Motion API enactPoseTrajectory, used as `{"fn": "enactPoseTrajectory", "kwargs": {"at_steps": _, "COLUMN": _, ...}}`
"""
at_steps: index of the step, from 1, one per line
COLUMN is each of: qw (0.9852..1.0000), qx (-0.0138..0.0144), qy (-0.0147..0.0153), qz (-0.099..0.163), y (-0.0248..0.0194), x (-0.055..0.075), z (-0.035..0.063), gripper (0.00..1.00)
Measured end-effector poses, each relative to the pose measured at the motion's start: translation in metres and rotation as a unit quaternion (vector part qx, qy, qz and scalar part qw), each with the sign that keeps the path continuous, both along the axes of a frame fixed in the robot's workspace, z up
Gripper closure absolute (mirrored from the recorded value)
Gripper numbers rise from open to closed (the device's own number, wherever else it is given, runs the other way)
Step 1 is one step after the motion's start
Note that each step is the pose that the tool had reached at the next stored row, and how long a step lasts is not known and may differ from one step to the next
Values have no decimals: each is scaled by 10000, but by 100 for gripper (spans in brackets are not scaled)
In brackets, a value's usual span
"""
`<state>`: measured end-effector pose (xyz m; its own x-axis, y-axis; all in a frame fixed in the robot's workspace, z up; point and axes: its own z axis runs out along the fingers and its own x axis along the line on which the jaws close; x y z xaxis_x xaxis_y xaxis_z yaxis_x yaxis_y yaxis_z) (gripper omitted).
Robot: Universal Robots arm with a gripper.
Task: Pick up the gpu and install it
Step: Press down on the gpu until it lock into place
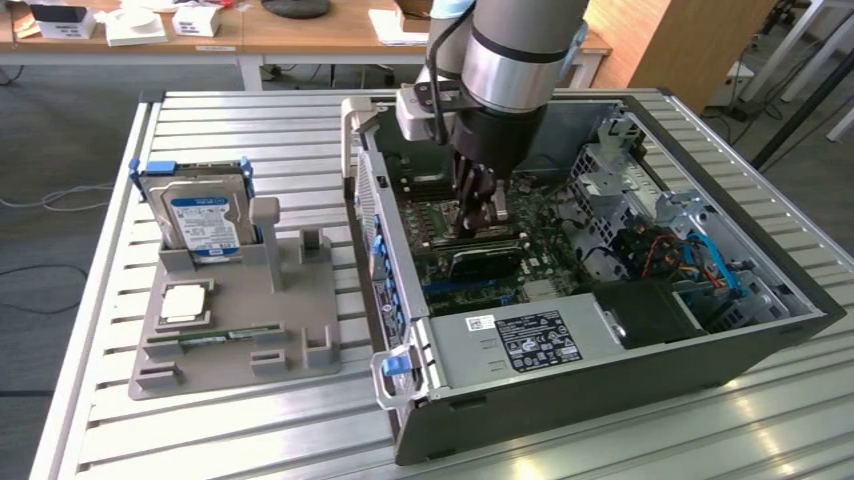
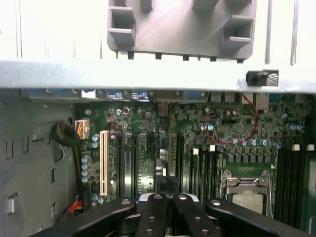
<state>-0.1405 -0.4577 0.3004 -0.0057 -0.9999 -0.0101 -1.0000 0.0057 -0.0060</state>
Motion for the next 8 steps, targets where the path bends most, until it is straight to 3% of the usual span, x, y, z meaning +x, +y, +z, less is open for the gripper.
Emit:
{"fn": "enactPoseTrajectory", "kwargs": {"at_steps": 3, "qw": 10000, "qx": -1, "qy": 0, "qz": 0, "y": 8, "x": -64, "z": -16, "gripper": 89}}
{"fn": "enactPoseTrajectory", "kwargs": {"at_steps": 8, "qw": 10000, "qx": -1, "qy": 0, "qz": 0, "y": 9, "x": -66, "z": -16, "gripper": 89}}
